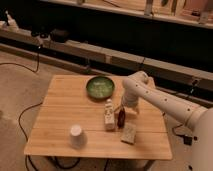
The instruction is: Drag the pepper across the table
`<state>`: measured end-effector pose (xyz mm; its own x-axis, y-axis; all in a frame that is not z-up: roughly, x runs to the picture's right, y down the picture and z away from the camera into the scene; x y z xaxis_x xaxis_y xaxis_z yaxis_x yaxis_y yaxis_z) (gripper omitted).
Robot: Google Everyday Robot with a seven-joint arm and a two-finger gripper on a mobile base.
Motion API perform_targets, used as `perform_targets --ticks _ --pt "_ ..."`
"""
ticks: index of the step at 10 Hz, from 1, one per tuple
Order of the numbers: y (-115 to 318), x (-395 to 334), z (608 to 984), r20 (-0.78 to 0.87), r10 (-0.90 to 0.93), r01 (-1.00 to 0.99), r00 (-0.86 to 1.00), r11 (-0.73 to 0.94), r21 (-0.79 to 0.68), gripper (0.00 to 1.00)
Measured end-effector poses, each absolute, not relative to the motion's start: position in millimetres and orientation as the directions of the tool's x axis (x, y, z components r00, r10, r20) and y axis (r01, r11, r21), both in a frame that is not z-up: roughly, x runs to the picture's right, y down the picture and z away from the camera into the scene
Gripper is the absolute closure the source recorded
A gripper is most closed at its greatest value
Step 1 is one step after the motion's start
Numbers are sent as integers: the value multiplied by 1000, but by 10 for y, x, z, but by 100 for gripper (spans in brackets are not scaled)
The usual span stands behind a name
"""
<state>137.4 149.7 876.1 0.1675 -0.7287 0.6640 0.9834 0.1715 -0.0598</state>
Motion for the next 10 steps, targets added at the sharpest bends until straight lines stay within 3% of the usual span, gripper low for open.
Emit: perform_targets --ticks 3,7,10 --pt "1568 1182 8825 682 -718 987 141 153 -43 20" --pt "1592 1049 8812 702 -702 989 119 148 -20 53" --pt "1598 1037 8801 709 -695 988 119 156 -13 54"
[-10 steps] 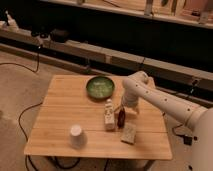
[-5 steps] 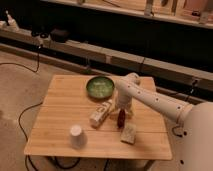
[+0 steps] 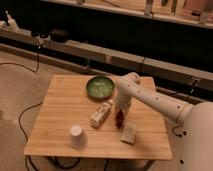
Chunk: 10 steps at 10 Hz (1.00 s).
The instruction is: Drag the pepper across the table
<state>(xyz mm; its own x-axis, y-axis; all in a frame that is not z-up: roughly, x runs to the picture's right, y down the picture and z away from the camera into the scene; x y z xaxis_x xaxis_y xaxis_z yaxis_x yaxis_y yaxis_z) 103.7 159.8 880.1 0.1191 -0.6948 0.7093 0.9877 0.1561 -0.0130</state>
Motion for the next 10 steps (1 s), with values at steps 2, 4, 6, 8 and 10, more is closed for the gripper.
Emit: perform_targets --ticks 2,4,6,8,10 --pt "1579 1057 8808 709 -694 987 122 161 -13 54" --pt "1555 1092 8825 710 -692 986 129 167 -17 54" --pt "1566 1084 8832 715 -688 987 122 162 -12 54" --pt "1569 1056 8837 719 -686 987 113 158 -5 54" --pt "1543 1062 8839 718 -686 987 113 161 -1 54"
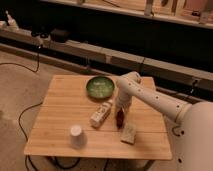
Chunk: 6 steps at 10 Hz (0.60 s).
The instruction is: Drag the pepper across the table
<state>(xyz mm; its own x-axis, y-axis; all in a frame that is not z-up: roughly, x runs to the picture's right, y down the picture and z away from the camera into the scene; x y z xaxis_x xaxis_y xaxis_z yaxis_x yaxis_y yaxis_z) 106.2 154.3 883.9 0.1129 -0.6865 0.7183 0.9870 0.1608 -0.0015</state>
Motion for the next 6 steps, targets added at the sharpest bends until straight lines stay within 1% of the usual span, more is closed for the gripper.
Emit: perform_targets --ticks 2,3,4,6 --pt "1516 1075 8838 718 -687 987 114 163 0 54" --pt "1513 1080 8835 719 -686 987 111 163 2 56" --pt "1524 1079 8833 723 -683 987 108 162 6 62" --pt "1536 1075 8831 728 -678 987 100 160 13 83"
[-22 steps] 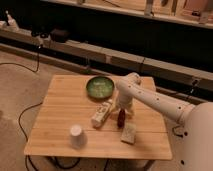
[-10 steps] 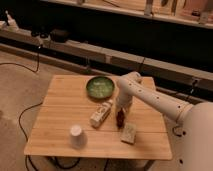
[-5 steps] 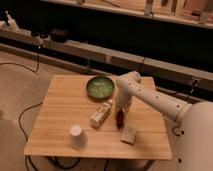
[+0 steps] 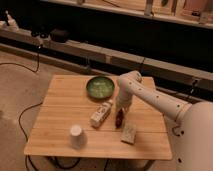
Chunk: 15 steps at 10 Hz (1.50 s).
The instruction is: Drag the pepper across the table
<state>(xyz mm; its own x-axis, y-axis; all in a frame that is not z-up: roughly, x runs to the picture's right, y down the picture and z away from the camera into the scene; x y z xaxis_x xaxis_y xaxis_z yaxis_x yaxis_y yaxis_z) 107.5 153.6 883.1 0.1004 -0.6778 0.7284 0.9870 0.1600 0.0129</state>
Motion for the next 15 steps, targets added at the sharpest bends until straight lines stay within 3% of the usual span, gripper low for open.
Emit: perform_targets --ticks 2,15 --pt "1532 1073 8839 730 -676 987 97 160 17 92" --pt "926 2698 9469 620 -709 941 336 234 -242 92"
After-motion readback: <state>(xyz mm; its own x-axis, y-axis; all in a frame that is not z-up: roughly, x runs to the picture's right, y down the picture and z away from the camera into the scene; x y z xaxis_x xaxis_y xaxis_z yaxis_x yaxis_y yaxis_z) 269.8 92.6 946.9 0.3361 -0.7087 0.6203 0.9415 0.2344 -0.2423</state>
